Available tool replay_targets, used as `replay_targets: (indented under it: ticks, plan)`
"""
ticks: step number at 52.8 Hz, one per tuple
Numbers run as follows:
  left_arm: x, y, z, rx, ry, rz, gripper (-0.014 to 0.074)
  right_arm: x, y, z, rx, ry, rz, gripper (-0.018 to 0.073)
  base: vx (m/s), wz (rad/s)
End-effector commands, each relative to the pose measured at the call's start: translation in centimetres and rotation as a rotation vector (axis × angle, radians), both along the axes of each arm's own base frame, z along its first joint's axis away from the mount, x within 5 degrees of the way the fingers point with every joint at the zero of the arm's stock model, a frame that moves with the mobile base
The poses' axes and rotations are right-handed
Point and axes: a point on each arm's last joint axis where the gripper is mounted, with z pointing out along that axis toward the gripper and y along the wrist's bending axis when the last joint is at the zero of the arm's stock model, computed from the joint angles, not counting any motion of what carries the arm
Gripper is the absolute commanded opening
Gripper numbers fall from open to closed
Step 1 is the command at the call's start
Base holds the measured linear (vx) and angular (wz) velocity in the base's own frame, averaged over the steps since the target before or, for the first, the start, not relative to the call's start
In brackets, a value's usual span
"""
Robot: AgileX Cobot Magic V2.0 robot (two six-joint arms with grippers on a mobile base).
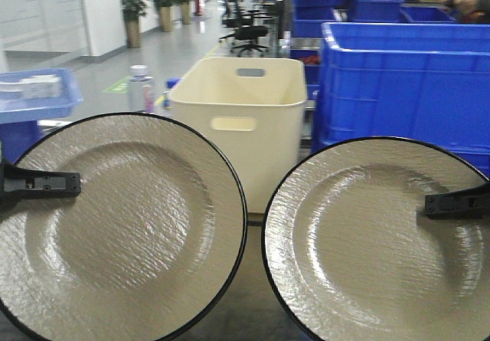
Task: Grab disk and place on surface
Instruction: 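Hold both plates raised while the base drives to the steel table, then lower the left-held plate flat onto the table and open the left gripper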
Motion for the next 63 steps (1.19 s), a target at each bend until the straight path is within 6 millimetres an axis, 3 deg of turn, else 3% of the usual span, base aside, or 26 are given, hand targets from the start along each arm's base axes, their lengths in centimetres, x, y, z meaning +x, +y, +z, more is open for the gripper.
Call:
replay_targets:
  ticks: [1,22,63]
  plan:
    - [-0.89,-0.53,2.92,-0.138,-0.083,0.005,-0.0005,-0.61,0.53,2.57,0.106,-0.098,-0.014,-0.0009,0.22,-0.49]
    - [-0.89,-0.53,2.92,-0.138,-0.083,0.005,-0.0005,-0.61,0.53,2.57,0.106,-0.098,-0.014,-0.0009,0.13,-0.29]
    - [-0.89,-0.53,2.93,-0.139,-0.083,0.005,-0.0005,-0.35,0.39,2.83,0.127,-0.120,-0.047,-0.0009,0.01,-0.03]
